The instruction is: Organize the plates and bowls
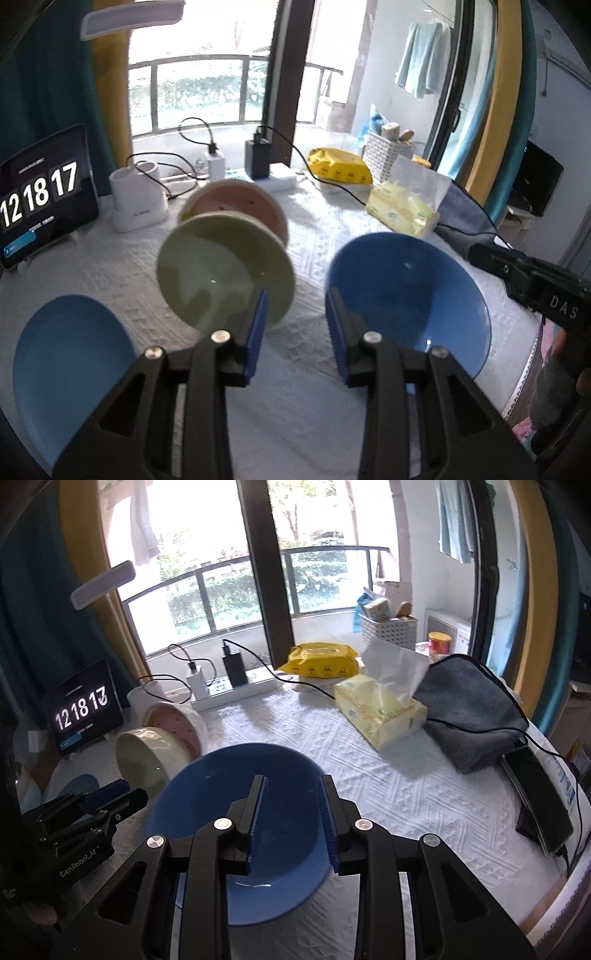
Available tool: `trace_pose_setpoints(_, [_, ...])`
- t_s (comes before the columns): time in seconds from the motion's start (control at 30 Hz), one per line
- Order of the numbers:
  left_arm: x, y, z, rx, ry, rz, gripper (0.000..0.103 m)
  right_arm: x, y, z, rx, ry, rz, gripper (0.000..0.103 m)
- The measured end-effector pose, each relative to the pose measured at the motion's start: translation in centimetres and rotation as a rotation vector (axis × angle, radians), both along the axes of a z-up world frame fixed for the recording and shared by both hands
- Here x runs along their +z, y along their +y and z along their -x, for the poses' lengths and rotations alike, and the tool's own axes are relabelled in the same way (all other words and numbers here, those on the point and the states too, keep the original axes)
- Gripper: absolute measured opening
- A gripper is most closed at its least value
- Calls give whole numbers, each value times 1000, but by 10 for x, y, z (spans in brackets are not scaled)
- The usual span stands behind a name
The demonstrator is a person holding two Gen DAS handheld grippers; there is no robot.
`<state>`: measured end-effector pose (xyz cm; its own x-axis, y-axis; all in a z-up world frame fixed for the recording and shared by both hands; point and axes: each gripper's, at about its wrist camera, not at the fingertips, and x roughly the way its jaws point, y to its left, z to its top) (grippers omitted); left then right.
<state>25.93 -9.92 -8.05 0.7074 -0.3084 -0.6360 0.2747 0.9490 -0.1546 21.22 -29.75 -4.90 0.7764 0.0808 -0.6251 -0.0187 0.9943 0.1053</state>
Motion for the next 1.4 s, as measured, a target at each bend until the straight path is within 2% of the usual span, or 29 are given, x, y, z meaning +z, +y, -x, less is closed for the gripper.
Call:
trace_pose_setpoints(0.23, [1,28,-1,42,-7,19,44,1,24,-9,39,3,8,30])
trace_pose_setpoints(1.17, [-5,89,-19,126,-9,33,45,-1,106,-40,183,27,51,30])
trace_pose_setpoints(1.3, [-9,94,-26,130,4,35,45,-6,117,-47,204,37,58,36])
trace_pose_setpoints(1.4, [-14,95,-32,132,15,36,45,-11,125,-54,217,54,64,37])
